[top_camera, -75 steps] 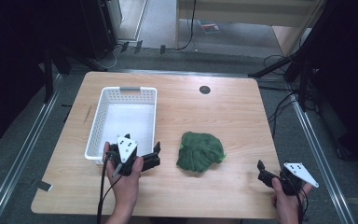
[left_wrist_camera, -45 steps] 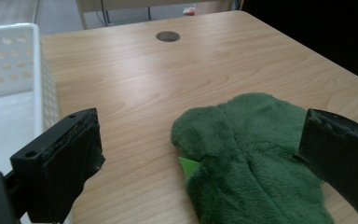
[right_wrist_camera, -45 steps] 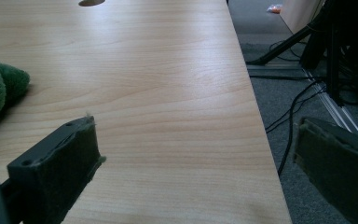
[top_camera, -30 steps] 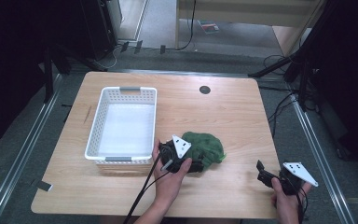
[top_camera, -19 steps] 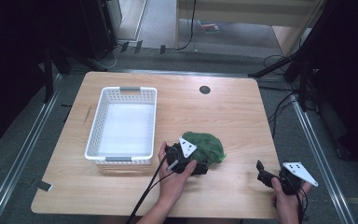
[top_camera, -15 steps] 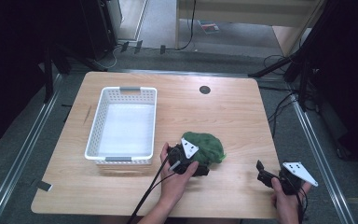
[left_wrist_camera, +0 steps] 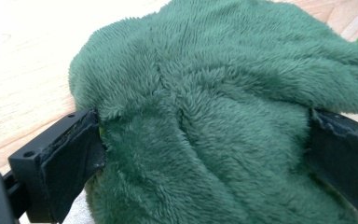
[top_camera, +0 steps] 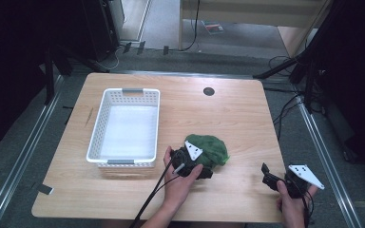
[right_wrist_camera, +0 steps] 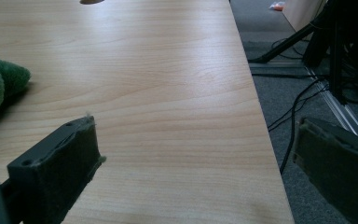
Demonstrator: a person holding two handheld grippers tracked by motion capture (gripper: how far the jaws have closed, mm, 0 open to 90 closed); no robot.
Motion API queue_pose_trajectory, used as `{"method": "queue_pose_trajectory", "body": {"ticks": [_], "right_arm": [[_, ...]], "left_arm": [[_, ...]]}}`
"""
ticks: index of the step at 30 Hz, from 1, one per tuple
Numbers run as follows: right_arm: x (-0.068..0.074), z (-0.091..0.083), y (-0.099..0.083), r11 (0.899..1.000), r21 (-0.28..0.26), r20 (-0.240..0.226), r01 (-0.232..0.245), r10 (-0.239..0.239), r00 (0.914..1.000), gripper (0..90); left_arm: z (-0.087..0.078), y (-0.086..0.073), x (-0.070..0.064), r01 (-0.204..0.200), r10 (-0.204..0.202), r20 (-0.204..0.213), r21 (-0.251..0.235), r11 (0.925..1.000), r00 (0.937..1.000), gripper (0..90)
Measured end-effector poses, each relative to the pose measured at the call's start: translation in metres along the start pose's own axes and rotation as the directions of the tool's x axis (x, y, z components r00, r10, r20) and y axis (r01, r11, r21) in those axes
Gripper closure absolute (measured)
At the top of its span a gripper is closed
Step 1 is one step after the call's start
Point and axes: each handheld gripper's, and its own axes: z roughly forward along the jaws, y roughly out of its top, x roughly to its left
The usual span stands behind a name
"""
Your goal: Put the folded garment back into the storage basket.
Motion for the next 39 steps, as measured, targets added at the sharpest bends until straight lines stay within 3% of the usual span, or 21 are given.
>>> {"method": "queue_pose_trajectory", "body": {"ticks": [4, 16, 19, 32, 39], "right_arm": [[0.000, 0.000, 0.000, 1.000, 0.003, 0.004, -0.006, 0.006, 1.0000, 1.3], [0.000, 0.001, 0.000, 1.000, 0.011, 0.008, -0.011, 0.011, 0.9999, 2.3], [0.000, 0.001, 0.000, 1.000, 0.012, 0.009, -0.011, 0.011, 0.9999, 2.9], [-0.001, 0.002, 0.001, 1.000, 0.023, 0.017, -0.019, 0.018, 0.9997, 4.3], [0.000, 0.002, 0.001, 1.000, 0.024, 0.021, -0.016, 0.016, 0.9996, 4.6]], "left_arm": [[0.003, 0.002, 0.002, 0.025, -0.025, 0.006, 0.025, 0.9994, 0.9997, 0.0], [0.008, 0.000, -0.003, 0.007, -0.006, -0.011, 0.054, 0.9985, 0.9999, 1.1], [0.007, 0.000, -0.006, -0.010, 0.010, -0.013, 0.046, 0.9989, 0.9999, 11.6], [-0.003, 0.004, 0.006, 0.025, -0.024, 0.045, -0.023, 0.9994, 0.9987, 48.8], [-0.020, 0.012, 0.008, 0.012, -0.007, 0.060, -0.081, 0.9967, 0.9982, 55.1]]}}
